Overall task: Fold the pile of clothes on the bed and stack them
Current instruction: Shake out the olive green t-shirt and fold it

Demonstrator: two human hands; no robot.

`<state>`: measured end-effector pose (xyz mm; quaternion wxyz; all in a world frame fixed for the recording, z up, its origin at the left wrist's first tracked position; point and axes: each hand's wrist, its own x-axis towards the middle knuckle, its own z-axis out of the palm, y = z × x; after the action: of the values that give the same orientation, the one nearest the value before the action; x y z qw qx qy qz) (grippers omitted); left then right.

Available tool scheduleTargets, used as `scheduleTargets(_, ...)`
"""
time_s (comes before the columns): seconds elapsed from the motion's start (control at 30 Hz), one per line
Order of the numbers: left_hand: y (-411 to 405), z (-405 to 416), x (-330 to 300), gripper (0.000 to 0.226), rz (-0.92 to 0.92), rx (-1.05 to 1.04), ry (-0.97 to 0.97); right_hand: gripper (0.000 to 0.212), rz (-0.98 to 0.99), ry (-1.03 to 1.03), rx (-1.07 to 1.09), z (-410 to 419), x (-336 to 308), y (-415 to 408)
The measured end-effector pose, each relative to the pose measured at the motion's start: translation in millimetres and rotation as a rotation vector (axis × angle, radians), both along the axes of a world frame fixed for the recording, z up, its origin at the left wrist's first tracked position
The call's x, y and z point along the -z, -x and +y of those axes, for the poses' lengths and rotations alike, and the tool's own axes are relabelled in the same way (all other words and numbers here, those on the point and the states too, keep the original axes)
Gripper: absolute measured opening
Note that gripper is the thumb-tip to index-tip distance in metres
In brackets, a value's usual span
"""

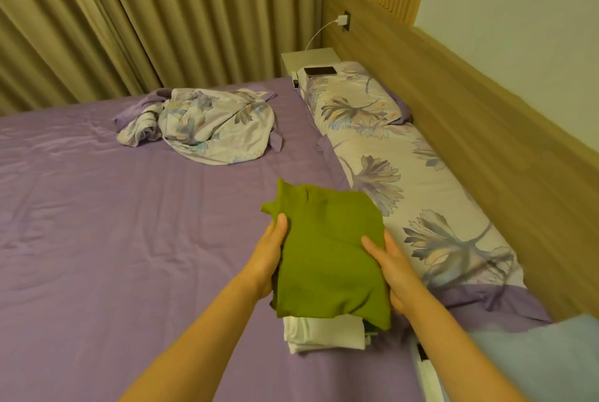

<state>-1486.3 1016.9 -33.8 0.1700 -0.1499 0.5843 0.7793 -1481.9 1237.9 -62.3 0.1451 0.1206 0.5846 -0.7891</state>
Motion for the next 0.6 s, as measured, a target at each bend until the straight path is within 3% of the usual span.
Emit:
scheduleTargets(0.1, -6, 13, 51, 0.051, -0.105, -0.058, 0.174, 0.069, -0.113, -0.244, -0.025, 5, 62, 8)
scheduleTargets(0.17, -23, 16, 90, 0.072, -0.216, 0.073, 0.401, 0.081, -0.272, -0.392, -0.132, 10, 104, 0)
scheduleTargets(0.27, -34, 13, 130, 0.073, -0.269, 0.175, 0.661, 0.078, -0.371, -0.511, -0.185, 20, 139, -8)
scheduleTargets(0.43, -33, 5, 149, 0.053, -0.369, 0.191, 0.753, 0.068, -0.384, -0.633, -0.178, 26, 153, 2)
scheduleTargets(0.53, -20, 3, 154, 0.088, -0.403, 0.161, 0.765, 0.074, -0.368, -0.621, -0.121, 20, 155, 12)
scheduleTargets(0.6, -5, 10, 154, 0.113, -0.393, 0.087, 0.614, 0.087, -0.364, -0.564, -0.119, 11, 158, 18)
